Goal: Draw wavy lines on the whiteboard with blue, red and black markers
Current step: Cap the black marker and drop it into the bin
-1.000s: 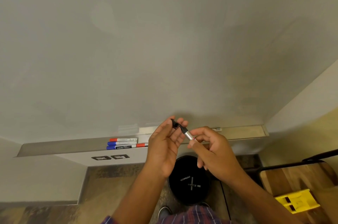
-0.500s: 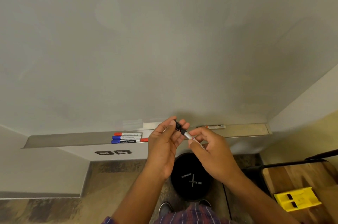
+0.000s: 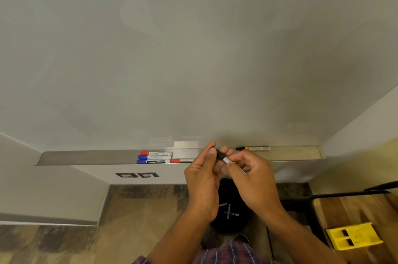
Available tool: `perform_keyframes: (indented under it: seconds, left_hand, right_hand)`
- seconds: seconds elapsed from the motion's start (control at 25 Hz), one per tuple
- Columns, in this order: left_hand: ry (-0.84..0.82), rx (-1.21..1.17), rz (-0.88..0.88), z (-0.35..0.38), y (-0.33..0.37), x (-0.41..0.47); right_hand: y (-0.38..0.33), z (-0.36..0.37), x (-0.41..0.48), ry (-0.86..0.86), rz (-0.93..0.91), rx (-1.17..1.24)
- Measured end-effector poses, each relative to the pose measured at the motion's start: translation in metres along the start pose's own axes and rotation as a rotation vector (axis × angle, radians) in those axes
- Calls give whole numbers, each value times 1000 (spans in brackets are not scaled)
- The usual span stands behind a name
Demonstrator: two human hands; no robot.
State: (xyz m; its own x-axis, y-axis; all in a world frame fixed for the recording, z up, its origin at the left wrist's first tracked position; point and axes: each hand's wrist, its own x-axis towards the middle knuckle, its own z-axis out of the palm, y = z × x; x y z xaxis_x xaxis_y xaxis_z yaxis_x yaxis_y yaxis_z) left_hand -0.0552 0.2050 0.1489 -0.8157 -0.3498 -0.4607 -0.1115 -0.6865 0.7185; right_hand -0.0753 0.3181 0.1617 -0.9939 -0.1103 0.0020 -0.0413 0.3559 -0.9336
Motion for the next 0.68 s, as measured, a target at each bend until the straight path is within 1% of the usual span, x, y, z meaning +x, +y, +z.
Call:
perform_keyframes:
  seconds: [0.24, 0.44, 0.6, 0.68]
  left_hand:
    - [-12, -71, -13, -5, -1, -4]
    - [-39, 40, 55, -9, 9, 0]
    - [49, 28, 132, -17, 12, 10]
    - [91, 23, 168, -24, 15, 16]
  right_hand:
    - [4, 5, 1, 0, 77, 31]
    - [1, 4, 8, -74, 136, 86]
    - [4, -2, 12, -157, 277, 205]
    - [6, -6, 10, -183, 299, 236]
